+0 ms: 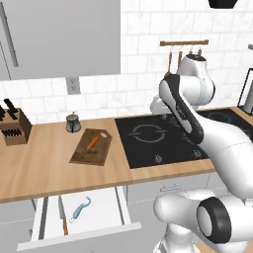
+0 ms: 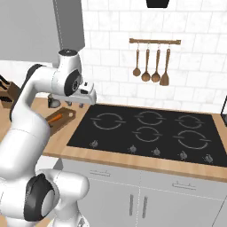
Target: Place the appropriate cutting tool for cutting the carrot skin on the cutting board.
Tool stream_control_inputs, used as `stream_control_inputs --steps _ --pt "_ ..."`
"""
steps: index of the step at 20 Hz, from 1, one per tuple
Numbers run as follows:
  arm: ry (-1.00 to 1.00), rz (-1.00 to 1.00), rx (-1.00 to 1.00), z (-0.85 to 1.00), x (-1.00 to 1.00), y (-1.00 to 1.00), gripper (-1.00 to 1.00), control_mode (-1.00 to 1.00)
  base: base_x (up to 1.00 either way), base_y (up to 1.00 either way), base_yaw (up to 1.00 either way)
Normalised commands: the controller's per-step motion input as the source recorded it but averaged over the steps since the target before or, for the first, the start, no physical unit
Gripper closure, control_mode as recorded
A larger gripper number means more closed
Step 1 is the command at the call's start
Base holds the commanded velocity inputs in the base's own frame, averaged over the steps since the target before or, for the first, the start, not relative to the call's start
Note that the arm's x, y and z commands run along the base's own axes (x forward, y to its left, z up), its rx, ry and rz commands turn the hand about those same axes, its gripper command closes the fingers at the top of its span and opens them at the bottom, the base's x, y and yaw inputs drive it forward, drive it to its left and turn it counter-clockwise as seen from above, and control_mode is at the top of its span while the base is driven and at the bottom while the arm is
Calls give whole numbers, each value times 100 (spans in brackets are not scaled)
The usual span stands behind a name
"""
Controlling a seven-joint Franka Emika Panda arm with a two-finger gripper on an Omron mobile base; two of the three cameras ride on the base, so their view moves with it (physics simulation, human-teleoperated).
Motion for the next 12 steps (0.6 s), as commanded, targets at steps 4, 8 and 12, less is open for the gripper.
stream_control_inputs --steps 4,8,12 --pt "0 2 0 -4 -37 3 -100 -100 0 0 0" --pt "2 1 -1 -52 -84 94 -100 -100 0 0 0" --pt "2 0 -4 -58 -62 100 -100 -100 0 0 0"
